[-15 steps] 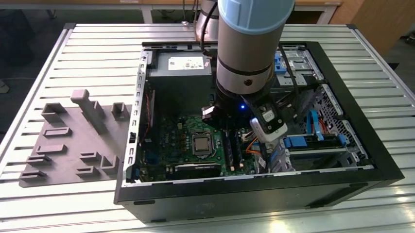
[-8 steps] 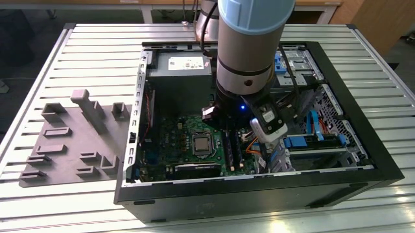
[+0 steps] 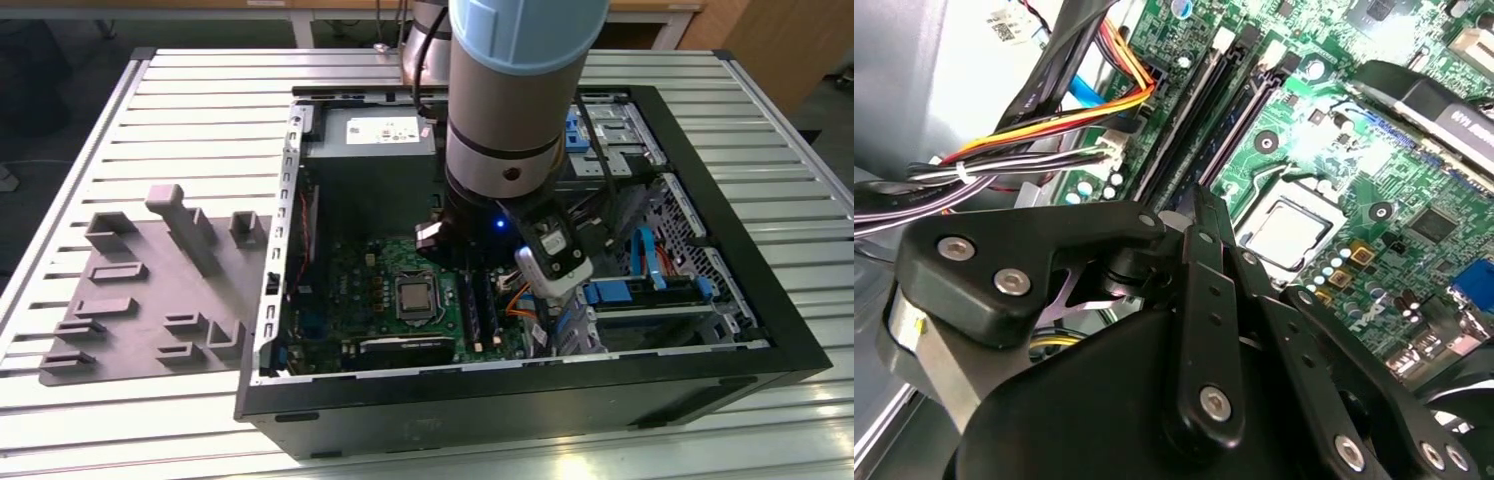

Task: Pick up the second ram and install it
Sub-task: 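Press down the second ram until it locks into place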

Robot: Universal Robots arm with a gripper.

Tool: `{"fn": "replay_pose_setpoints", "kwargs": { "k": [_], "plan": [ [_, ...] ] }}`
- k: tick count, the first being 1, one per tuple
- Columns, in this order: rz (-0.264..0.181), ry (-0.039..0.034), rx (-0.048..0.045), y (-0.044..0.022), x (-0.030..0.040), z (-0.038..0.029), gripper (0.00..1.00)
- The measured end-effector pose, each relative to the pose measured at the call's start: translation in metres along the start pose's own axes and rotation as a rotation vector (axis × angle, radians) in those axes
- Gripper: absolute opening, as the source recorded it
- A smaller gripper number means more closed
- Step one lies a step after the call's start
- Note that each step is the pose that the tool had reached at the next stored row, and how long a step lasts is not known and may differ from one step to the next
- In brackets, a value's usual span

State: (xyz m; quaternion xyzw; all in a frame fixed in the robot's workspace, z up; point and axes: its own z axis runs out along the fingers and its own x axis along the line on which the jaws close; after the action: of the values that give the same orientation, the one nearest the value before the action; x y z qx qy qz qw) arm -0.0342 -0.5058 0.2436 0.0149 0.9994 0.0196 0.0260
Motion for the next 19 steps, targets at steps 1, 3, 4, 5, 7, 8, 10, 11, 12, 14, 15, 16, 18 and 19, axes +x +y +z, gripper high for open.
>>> {"fn": "replay_pose_setpoints", "kwargs": {
  "k": [1, 3, 4, 5, 7, 8, 10, 11, 12, 14, 15, 16, 18, 19],
  "plan": [
    [0.000, 0.0000, -0.0001, -0.0003, 0.0000, 0.0000, 0.11],
    [0.000, 0.0000, 0.0000, -0.0007, 0.0000, 0.0000, 0.11],
    [0.000, 0.0000, 0.0000, -0.0010, 0.0000, 0.0000, 0.11],
    [0.000, 0.0000, -0.0001, -0.0013, 0.0000, 0.0000, 0.11],
    [0.000, 0.0000, 0.0001, -0.0020, -0.0001, -0.0001, 0.11],
    [0.000, 0.0000, 0.0000, -0.0025, -0.0001, -0.0001, 0.11],
    [0.000, 0.0000, 0.0000, -0.0033, -0.0001, -0.0001, 0.11],
    [0.000, 0.0000, 0.0000, -0.0036, -0.0001, -0.0001, 0.11],
    [0.000, 0.0000, 0.0000, -0.0039, -0.0001, -0.0001, 0.11],
    [0.000, 0.0000, 0.0000, -0.0045, -0.0001, -0.0002, 0.11],
    [0.000, 0.0000, 0.0000, -0.0047, -0.0001, -0.0002, 0.11],
    [0.000, 0.0000, -0.0001, -0.0049, -0.0002, -0.0001, 0.11],
    [0.000, 0.0000, 0.0000, -0.0057, -0.0002, -0.0001, 0.11],
    [0.000, 0.0000, 0.0001, -0.0062, -0.0002, -0.0002, 0.11]
  ]
}}
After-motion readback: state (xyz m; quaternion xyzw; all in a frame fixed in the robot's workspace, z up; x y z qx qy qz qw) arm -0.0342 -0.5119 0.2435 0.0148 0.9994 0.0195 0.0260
